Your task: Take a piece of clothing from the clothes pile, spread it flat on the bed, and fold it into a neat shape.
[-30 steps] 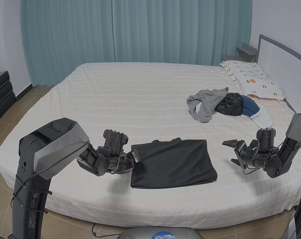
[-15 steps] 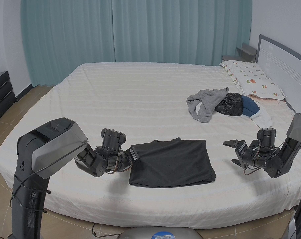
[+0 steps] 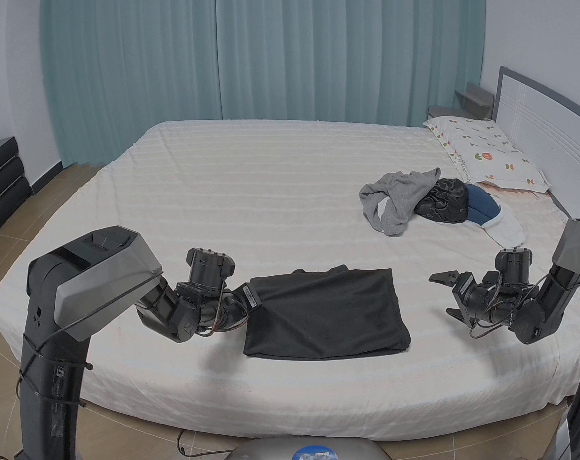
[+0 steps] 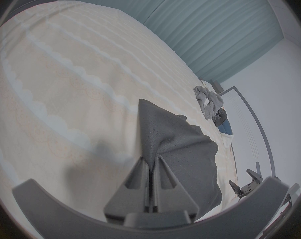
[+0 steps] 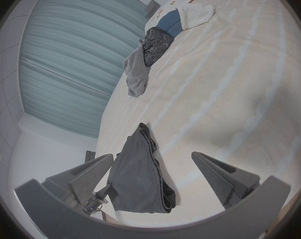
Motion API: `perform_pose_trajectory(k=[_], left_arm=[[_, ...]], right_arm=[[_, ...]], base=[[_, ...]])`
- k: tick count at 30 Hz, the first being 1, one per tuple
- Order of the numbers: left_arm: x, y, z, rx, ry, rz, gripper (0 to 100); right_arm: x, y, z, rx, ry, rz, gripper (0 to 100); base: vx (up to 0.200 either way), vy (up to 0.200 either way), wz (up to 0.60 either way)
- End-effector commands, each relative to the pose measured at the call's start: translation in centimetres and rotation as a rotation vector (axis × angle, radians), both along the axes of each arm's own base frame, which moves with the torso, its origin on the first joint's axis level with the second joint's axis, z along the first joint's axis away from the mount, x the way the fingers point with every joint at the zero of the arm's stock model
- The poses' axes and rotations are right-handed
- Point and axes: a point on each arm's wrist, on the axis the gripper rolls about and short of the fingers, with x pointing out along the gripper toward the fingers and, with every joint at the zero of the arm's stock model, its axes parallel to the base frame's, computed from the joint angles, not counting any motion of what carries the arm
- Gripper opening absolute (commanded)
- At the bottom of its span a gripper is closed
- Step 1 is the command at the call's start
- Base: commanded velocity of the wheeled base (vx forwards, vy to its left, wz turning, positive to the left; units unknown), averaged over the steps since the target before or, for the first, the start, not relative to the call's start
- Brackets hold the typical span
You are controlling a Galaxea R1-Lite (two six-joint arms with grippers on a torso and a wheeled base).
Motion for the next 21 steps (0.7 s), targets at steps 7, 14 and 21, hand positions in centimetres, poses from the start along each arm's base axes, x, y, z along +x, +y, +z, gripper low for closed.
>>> perform_pose_trajectory(k=[7,14,21], left_arm=[[0.1,0.3,0.3,-0.003,-0.005,0.011,0],[0.2,0.9,1.4,-0.042,-0.001,0.050,0],[0.0,1.5,1.3,-0.038,0.010,0.062,0]], right_arm=[[-0.1,0.1,-0.2,0.000,0.009,0.004,100],[-0.1,0.7,-0.9,-0.003,0.032,0.020,100],[-0.1,0.7,-1.1,-0.004,0.035,0.021,100]], base=[[0.000,0.000,0.00],[0.000,0.143,0.00],[0.000,0.200,0.00]])
